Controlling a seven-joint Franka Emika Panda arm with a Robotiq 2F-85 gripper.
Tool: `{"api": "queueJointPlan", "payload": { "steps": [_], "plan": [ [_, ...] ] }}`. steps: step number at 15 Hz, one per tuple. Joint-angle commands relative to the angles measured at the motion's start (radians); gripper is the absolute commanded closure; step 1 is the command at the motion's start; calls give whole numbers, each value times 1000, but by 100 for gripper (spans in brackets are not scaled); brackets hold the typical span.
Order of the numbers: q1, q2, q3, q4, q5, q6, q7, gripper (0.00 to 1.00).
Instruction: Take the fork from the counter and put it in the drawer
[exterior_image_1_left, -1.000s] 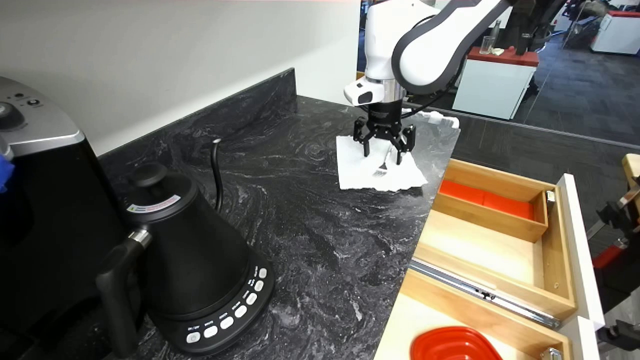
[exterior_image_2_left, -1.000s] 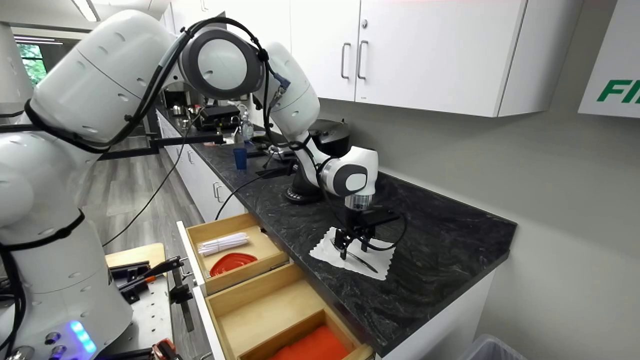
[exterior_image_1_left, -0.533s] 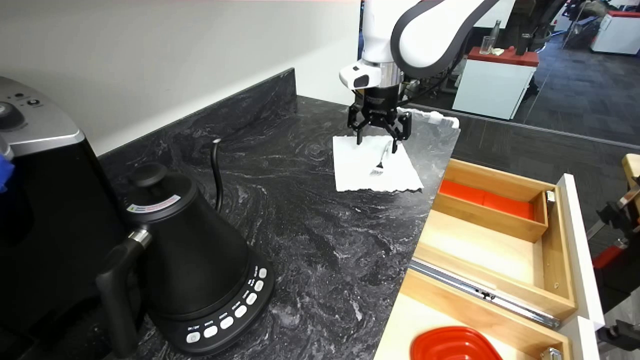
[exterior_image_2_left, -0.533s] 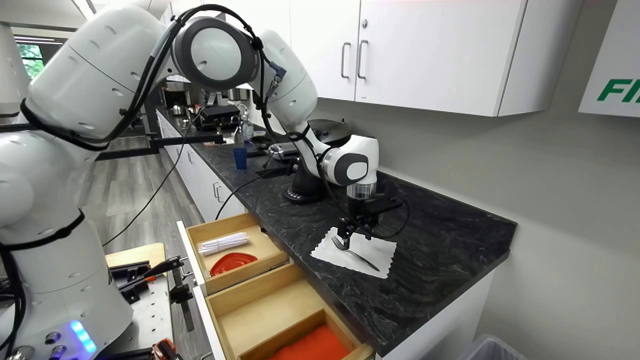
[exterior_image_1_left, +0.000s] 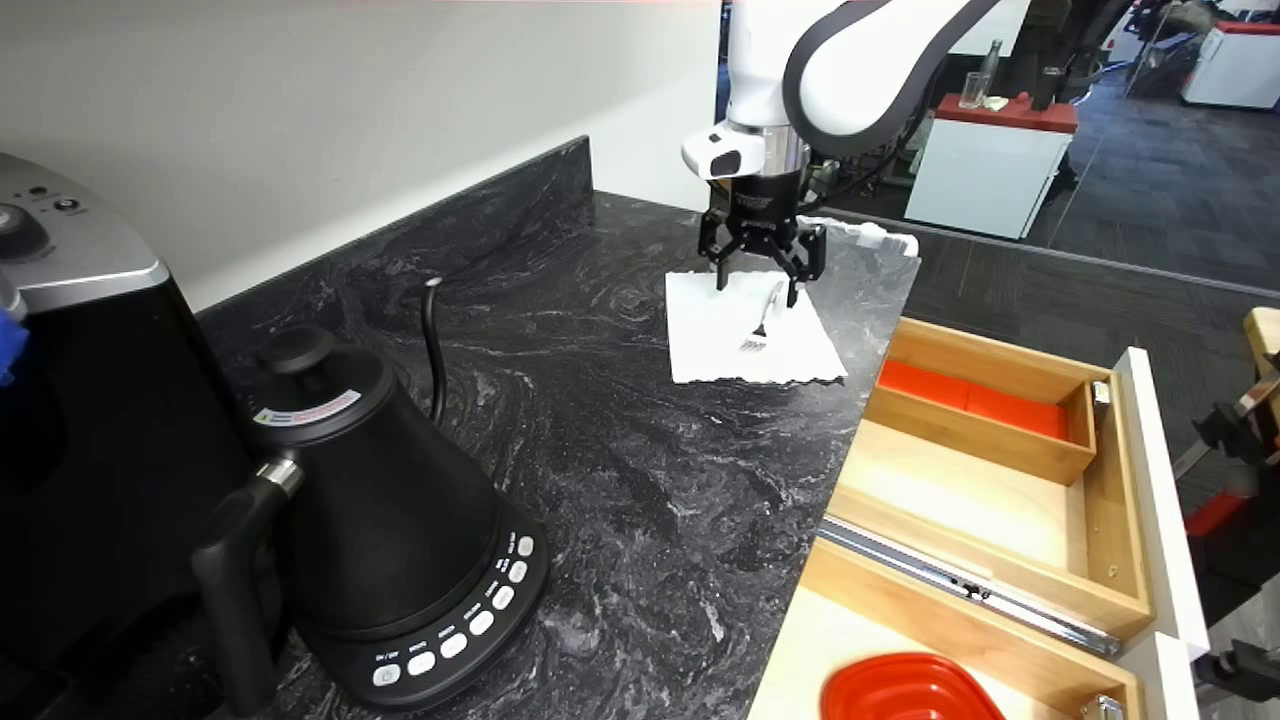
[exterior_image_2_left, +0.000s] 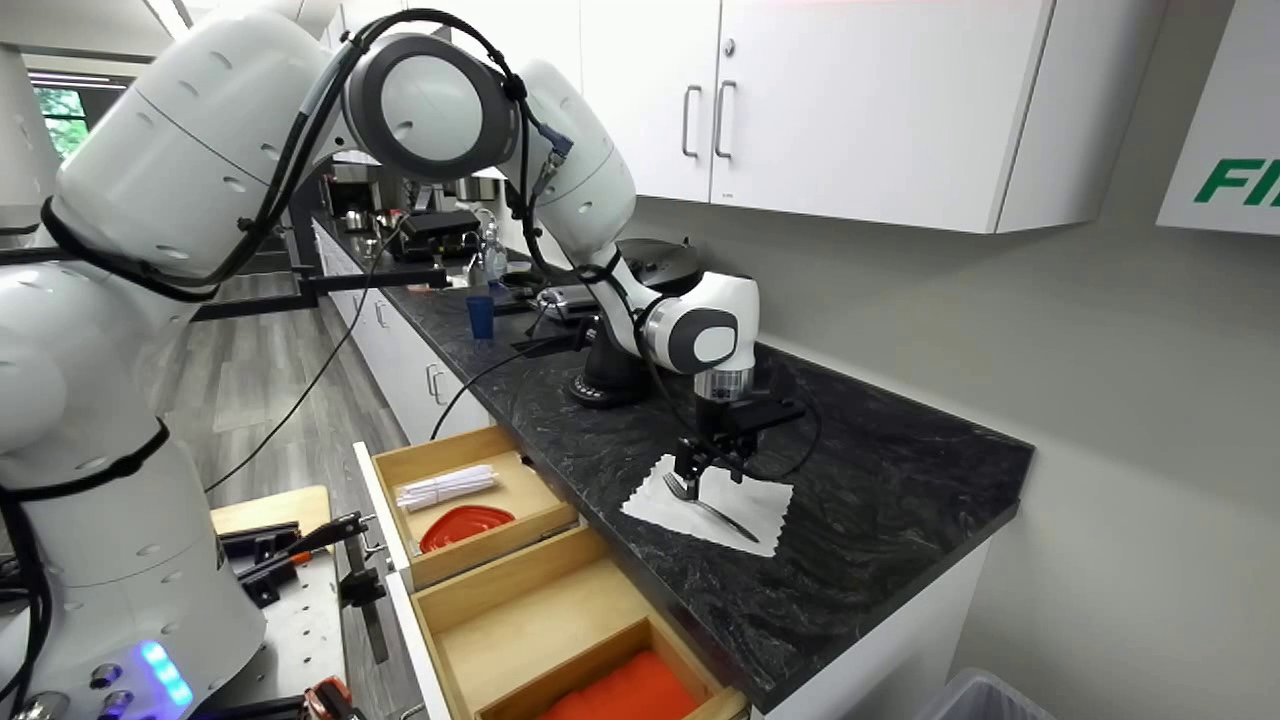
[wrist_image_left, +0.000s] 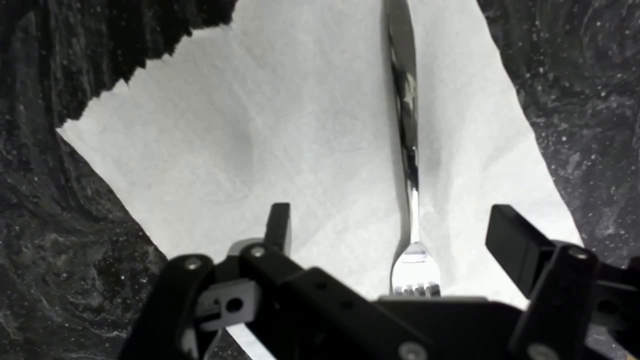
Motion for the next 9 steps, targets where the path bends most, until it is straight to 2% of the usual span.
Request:
{"api": "queueJointPlan", "payload": {
  "steps": [1, 9],
  "plan": [
    [5, 1, -5, 3, 5, -2, -3, 0],
    [1, -6, -4, -15, 5, -1, -8, 0]
  ]
}}
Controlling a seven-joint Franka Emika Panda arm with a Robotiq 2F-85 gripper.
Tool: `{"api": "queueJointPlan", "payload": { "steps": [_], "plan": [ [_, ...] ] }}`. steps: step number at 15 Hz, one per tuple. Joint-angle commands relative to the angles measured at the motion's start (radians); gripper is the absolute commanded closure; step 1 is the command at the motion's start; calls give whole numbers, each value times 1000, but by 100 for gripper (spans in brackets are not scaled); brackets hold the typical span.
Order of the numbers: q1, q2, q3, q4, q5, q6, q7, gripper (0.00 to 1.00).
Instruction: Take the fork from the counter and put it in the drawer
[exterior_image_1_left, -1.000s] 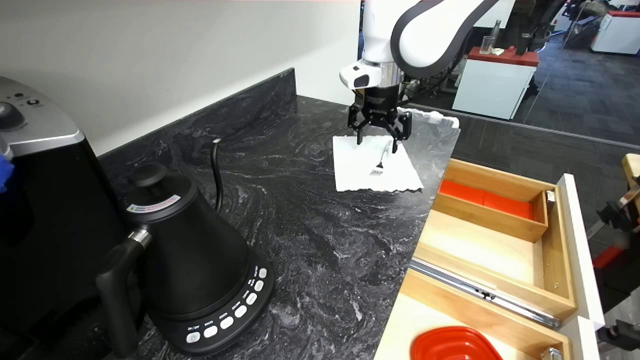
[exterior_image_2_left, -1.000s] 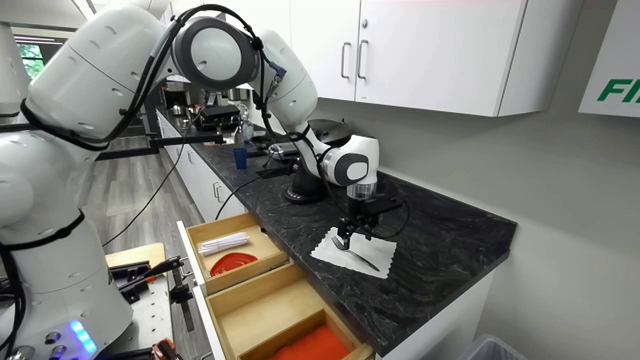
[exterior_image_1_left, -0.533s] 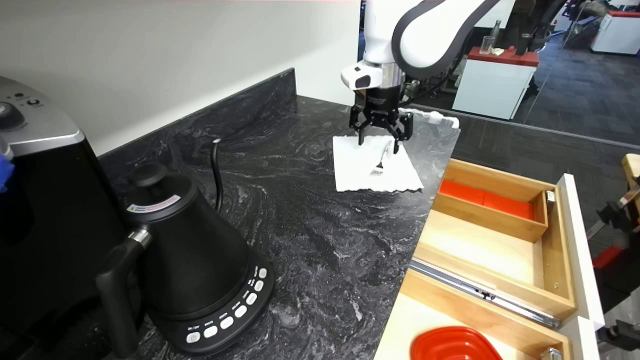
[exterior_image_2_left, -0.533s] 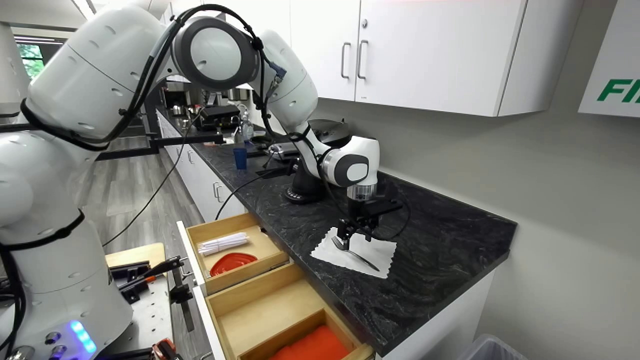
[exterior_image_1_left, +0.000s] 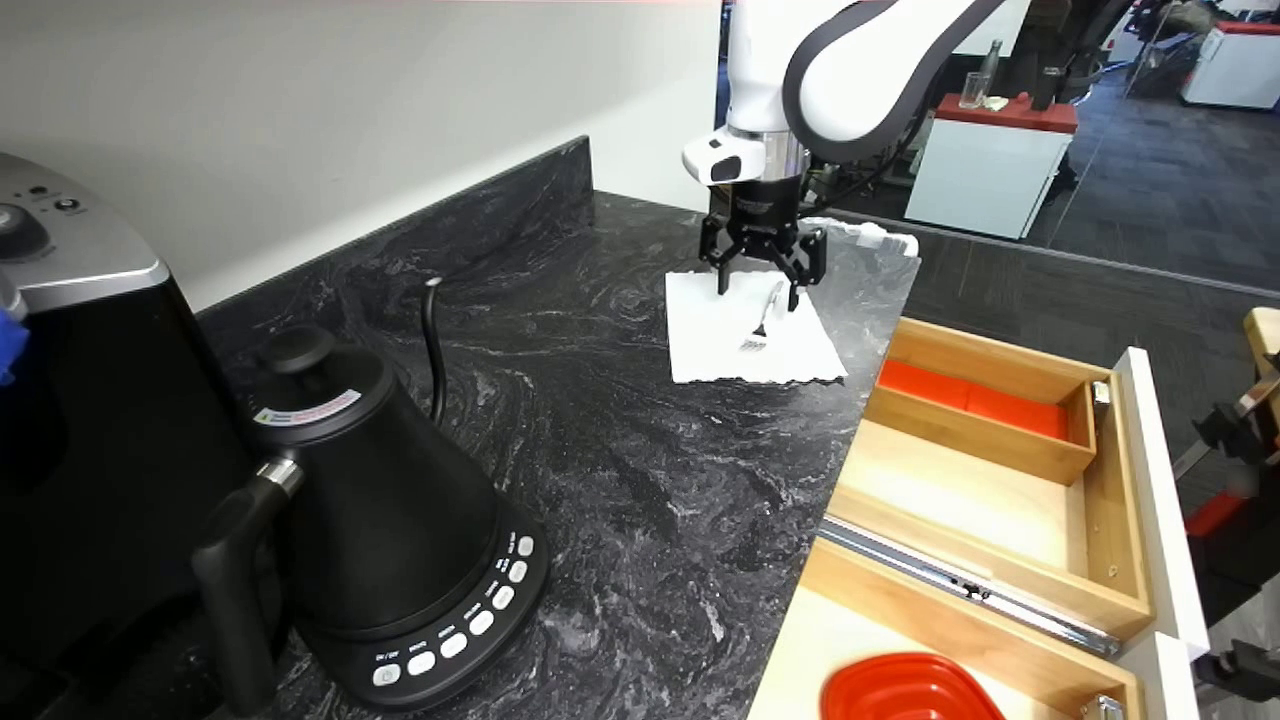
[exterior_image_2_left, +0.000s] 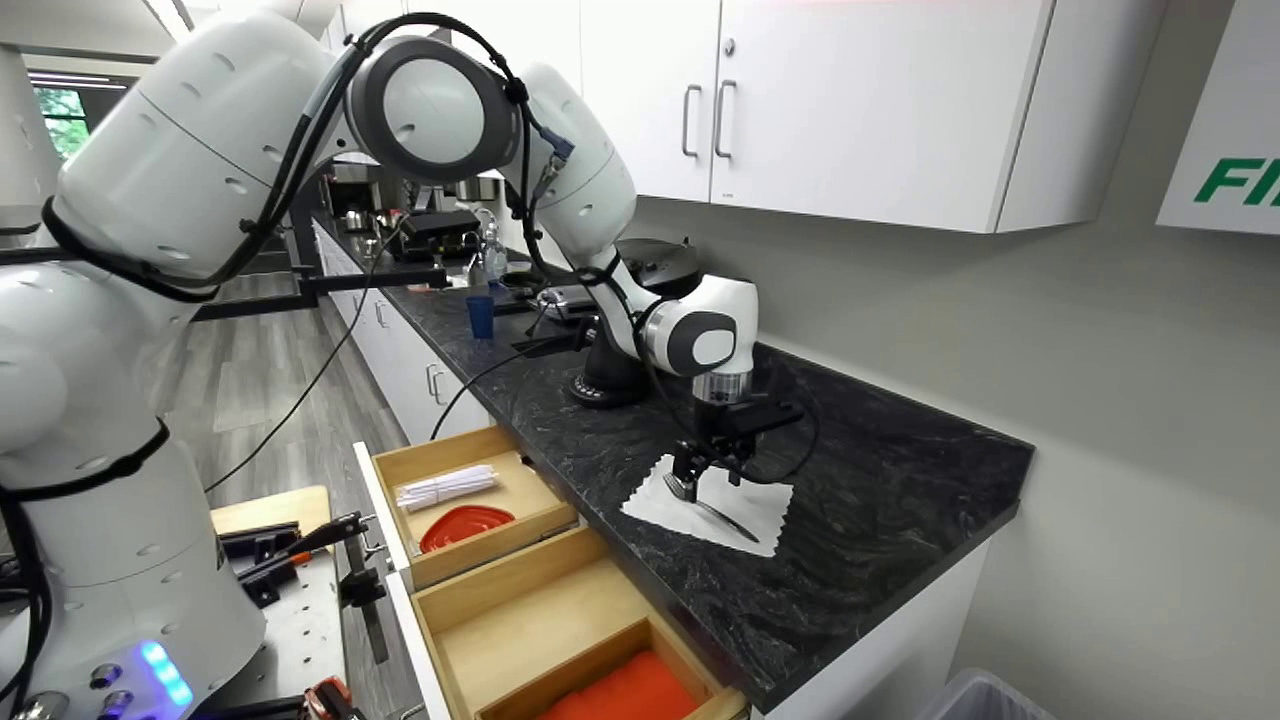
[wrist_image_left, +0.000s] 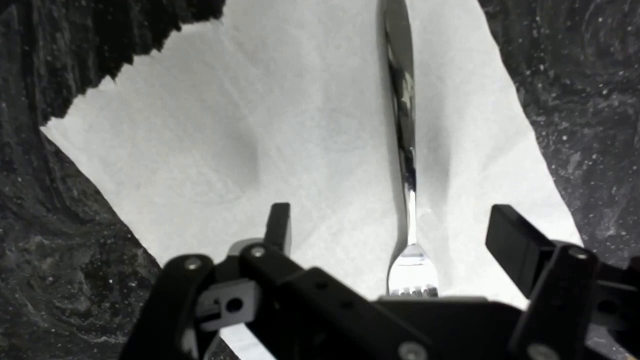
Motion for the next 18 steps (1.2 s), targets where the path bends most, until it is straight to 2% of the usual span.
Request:
{"api": "queueJointPlan", "payload": {
  "steps": [1, 7, 18],
  "plan": [
    [-2, -17, -2, -20, 6, 1, -10, 0],
    [-17, -43, -1, -52, 5, 16, -27, 0],
    [-71, -78, 16, -134, 23, 52, -149, 0]
  ]
}}
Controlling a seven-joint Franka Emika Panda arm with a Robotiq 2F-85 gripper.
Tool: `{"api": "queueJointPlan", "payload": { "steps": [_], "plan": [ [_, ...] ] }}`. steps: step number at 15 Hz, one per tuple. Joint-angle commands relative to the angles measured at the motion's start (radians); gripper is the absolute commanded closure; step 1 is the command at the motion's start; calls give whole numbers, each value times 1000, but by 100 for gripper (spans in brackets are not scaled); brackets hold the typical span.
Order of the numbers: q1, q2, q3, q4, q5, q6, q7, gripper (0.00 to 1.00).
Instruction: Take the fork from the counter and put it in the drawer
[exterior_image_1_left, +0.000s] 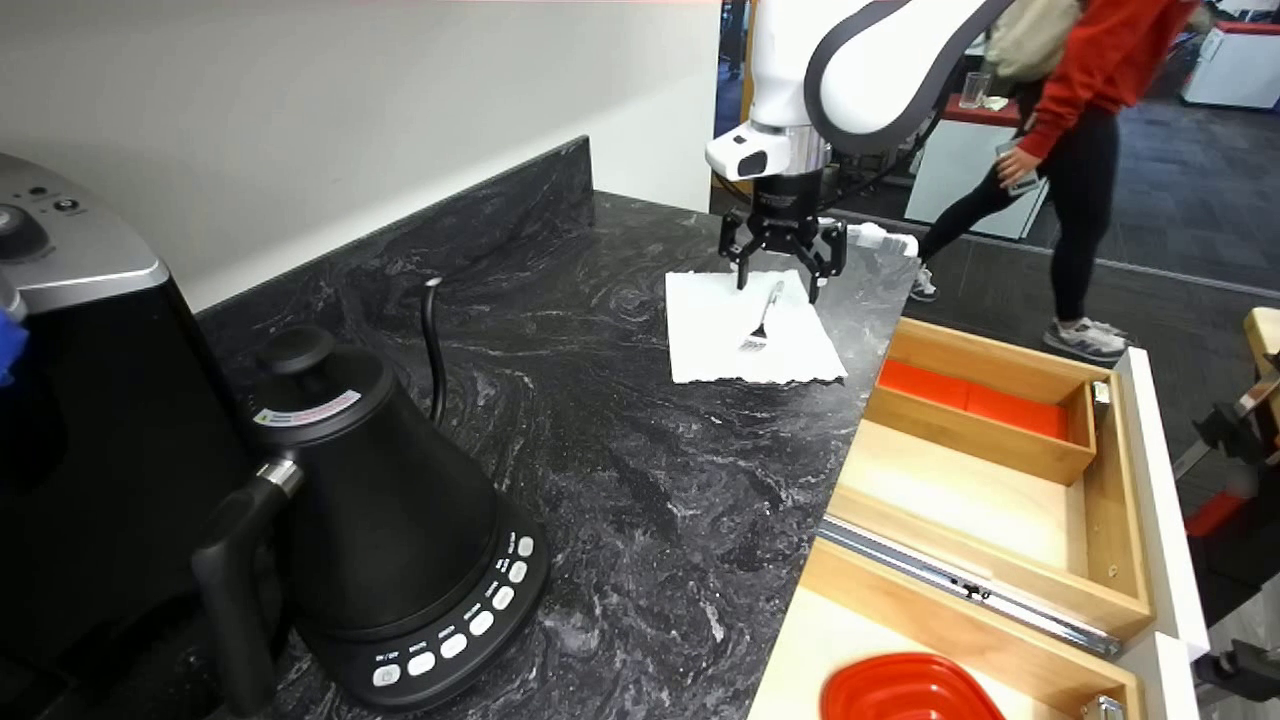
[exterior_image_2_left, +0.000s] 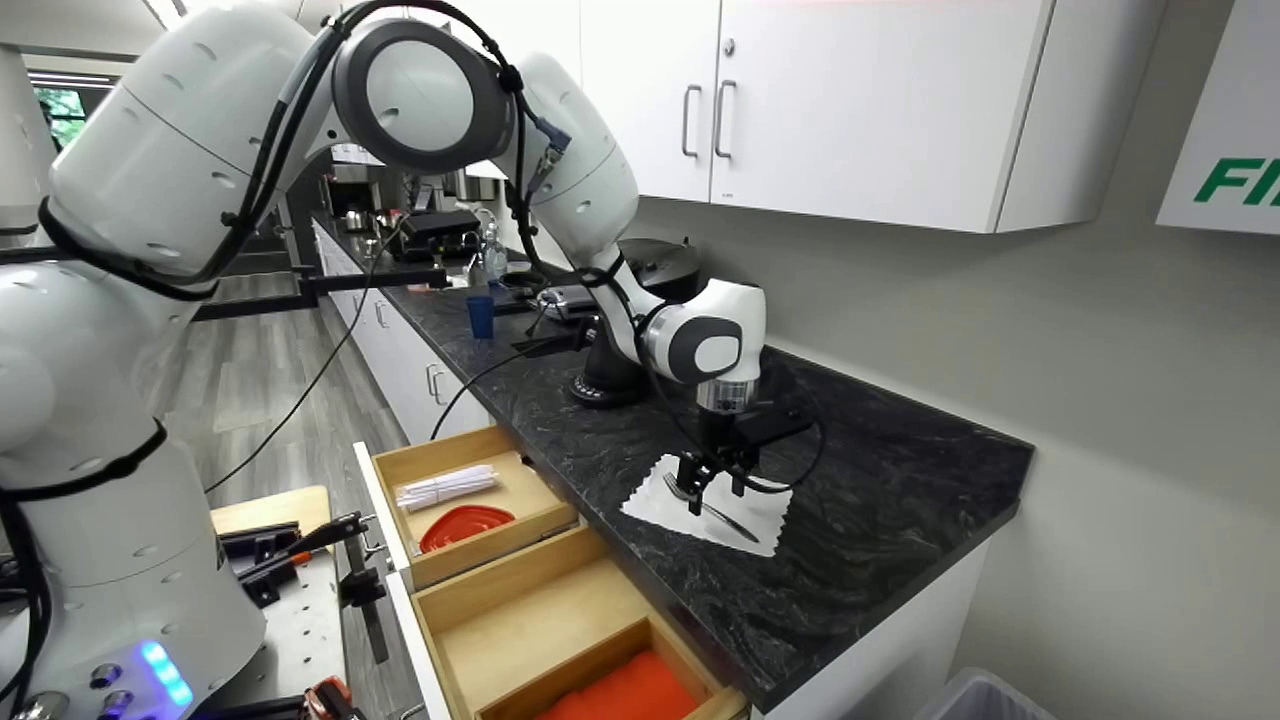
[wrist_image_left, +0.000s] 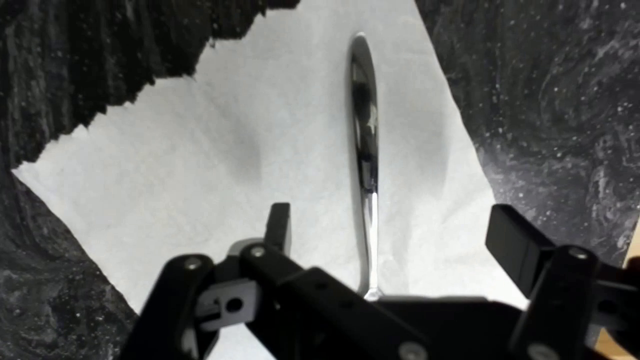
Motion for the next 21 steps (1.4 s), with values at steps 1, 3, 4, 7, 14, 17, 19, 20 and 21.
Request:
{"api": "queueJointPlan", "payload": {
  "steps": [1, 3, 4, 7, 14, 17, 19, 20, 21],
  "plan": [
    [-28, -47, 19, -85, 24, 41, -65, 0],
    [-27, -37, 23, -88, 29, 51, -77, 0],
    [-25, -34, 24, -89, 32, 61, -83, 0],
    [-27, -24, 36, -92, 43, 103, -91, 0],
    [-28, -17, 45, -97, 49, 138, -98, 46],
    [-27, -11, 45, -88, 51, 133, -98, 67],
    [-26, -6, 45, -82, 52, 132, -98, 80],
    [-26, -5, 45, -79, 53, 131, -98, 85],
    [-24, -1, 45, -74, 52, 129, -97, 93]
  ]
}}
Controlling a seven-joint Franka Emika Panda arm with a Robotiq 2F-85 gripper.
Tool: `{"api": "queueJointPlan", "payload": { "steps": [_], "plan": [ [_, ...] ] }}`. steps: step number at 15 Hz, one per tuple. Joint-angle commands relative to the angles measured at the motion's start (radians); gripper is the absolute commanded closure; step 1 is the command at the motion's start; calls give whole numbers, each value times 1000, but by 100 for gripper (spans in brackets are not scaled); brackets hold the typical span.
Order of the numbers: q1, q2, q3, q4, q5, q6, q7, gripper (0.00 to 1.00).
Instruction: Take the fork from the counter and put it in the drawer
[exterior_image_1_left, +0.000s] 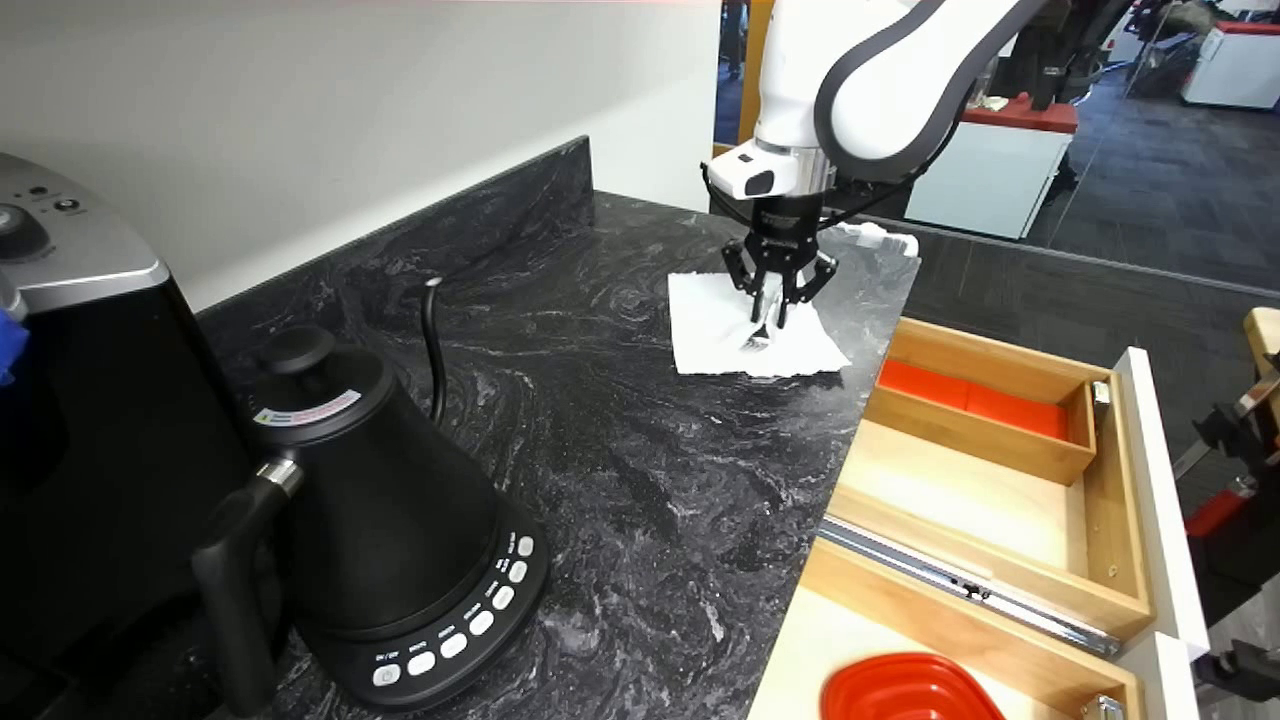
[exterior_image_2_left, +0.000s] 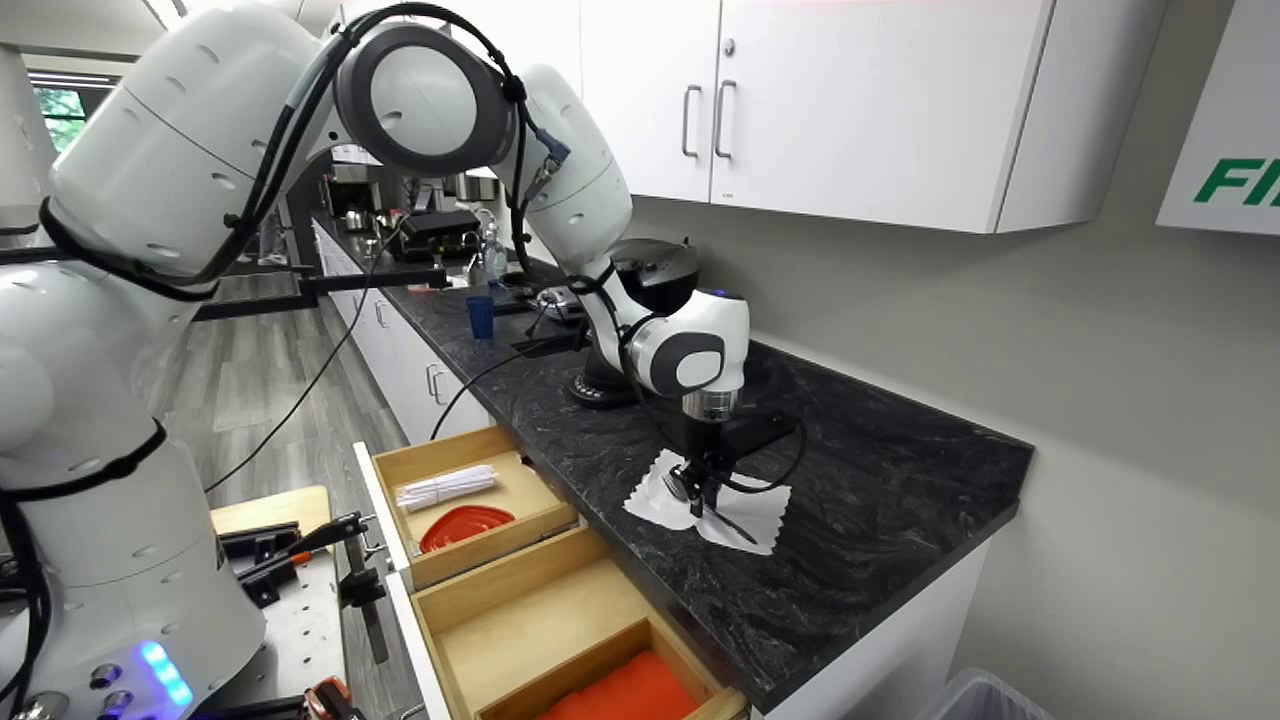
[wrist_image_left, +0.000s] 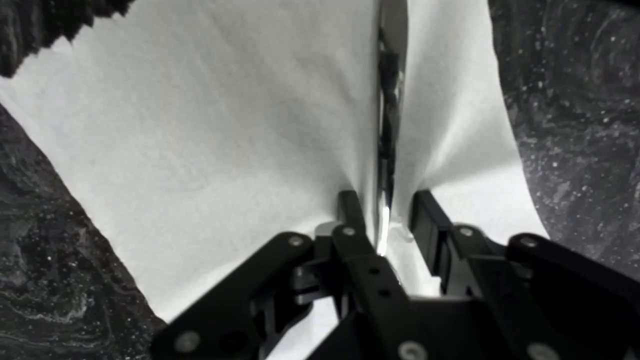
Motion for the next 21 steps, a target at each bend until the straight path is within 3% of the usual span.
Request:
{"api": "queueJointPlan", "payload": {
  "steps": [1, 4, 5, 12, 13, 14, 21],
  "plan": [
    [-18, -4, 14, -13, 21, 21, -31, 94],
    [-15, 1, 14, -6, 21, 19, -28, 99],
    [-15, 1, 13, -4, 21, 17, -27, 95],
    [-28, -28, 13, -34, 24, 18, -33, 95],
    [-27, -30, 11, -36, 24, 19, -30, 85],
    [-28, -30, 11, -36, 25, 19, -28, 67],
    [-38, -37, 9, -42, 30, 16, -28, 24]
  ]
}}
